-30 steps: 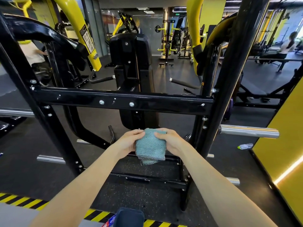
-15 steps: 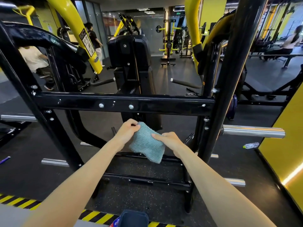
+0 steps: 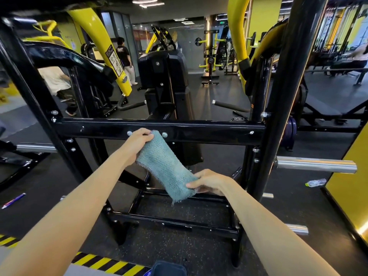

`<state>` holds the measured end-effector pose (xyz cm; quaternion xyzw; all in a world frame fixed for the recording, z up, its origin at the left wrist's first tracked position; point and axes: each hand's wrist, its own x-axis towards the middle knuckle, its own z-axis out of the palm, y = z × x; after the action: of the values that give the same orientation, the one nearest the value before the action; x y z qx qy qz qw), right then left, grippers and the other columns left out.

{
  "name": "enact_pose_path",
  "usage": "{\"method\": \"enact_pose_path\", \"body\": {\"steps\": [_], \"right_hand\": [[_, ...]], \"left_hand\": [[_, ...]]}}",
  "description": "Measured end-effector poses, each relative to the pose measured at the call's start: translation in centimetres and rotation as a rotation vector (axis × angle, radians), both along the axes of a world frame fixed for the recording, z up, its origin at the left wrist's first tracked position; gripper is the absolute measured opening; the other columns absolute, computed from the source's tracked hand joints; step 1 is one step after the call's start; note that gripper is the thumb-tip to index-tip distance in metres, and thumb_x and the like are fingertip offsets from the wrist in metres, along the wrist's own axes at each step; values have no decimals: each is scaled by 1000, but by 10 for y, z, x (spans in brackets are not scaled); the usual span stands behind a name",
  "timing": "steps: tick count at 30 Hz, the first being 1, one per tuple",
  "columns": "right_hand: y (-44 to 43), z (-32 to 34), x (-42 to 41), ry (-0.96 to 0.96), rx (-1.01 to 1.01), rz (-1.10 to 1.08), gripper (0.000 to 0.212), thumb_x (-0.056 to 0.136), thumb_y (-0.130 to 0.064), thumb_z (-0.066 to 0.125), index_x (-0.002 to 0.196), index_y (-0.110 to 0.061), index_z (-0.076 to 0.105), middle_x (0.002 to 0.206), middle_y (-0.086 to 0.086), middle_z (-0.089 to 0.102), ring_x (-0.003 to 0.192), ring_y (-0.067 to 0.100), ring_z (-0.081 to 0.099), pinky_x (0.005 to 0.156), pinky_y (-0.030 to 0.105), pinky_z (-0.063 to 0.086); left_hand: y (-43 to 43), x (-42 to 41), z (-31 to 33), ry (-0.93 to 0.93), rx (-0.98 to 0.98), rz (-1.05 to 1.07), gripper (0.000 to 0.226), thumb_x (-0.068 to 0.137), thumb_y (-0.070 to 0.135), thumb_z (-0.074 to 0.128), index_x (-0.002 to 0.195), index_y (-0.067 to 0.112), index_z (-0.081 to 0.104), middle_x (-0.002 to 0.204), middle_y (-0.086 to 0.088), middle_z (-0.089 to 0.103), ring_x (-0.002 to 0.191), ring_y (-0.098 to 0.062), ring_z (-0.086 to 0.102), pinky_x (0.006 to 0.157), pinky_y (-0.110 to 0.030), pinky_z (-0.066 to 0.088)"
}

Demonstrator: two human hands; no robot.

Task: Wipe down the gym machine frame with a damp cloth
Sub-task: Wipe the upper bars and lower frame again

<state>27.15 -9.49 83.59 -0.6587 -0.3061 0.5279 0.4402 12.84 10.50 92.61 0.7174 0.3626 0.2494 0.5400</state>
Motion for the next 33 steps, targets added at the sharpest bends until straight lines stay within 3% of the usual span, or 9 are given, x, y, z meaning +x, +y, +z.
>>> {"method": "enact_pose_path", "body": {"steps": [3,7,12,18,22,24,26,28,33], "right_hand": [[-3,-3,0,122,92,-136,18,87,-9,69,104,-5,69,104,8,72,93,16,68,85,28,56],[-2,-5,-1,301,231,-301,28,96,-12,57,122,-2,60,117,11,68,105,23,66,86,36,54],[3,-7,-8,298,234,-422,28,105,-20,38,125,-8,55,123,11,63,96,26,67,74,43,54],[15,-13,-22,261,114,-437,42,106,-33,28,138,-10,41,136,14,52,102,35,63,81,46,53],[22,-13,-32,438,141,-475,65,97,-59,34,136,-9,51,139,13,50,121,31,55,91,42,48],[18,-11,-31,506,172,-402,73,88,-68,39,128,-10,58,131,16,59,115,31,61,93,45,52],[8,-9,-26,540,208,-367,60,92,-56,51,125,-6,60,121,16,66,110,30,64,89,43,53],[0,-9,-21,524,220,-339,45,92,-37,62,125,-6,60,119,15,67,109,29,65,89,41,53],[-12,-11,-11,467,204,-244,34,95,-7,55,129,-6,56,122,17,65,110,31,64,90,42,53]], "left_hand": [[7,-13,-9,26,-33,38,13,98,16,52,106,10,60,108,-7,59,102,-28,59,91,-42,48],[8,-29,-28,22,-118,102,9,100,14,48,95,16,54,101,-9,60,86,-23,60,74,-37,51],[-2,-37,-49,13,-182,136,8,102,16,43,98,16,50,102,-8,59,85,-21,59,82,-42,48],[-64,-12,-50,209,276,-2,4,99,17,45,103,16,48,100,-1,54,85,-13,51,71,-28,41],[-115,3,-50,245,-43,-412,23,102,34,41,119,18,46,123,0,53,97,-15,67,71,-34,57],[-104,-5,-52,74,-167,-273,26,102,31,43,121,14,48,123,-6,59,89,-20,71,68,-36,59],[-80,-18,-59,-151,-286,32,23,102,22,45,119,8,51,117,-16,64,77,-23,70,58,-34,58],[-58,-27,-71,-162,-362,177,28,101,23,48,121,5,52,118,-18,63,81,-23,66,60,-34,55],[-86,-12,-98,101,-648,-275,47,92,45,57,121,8,61,119,-12,66,108,-29,65,85,-41,55]]}}
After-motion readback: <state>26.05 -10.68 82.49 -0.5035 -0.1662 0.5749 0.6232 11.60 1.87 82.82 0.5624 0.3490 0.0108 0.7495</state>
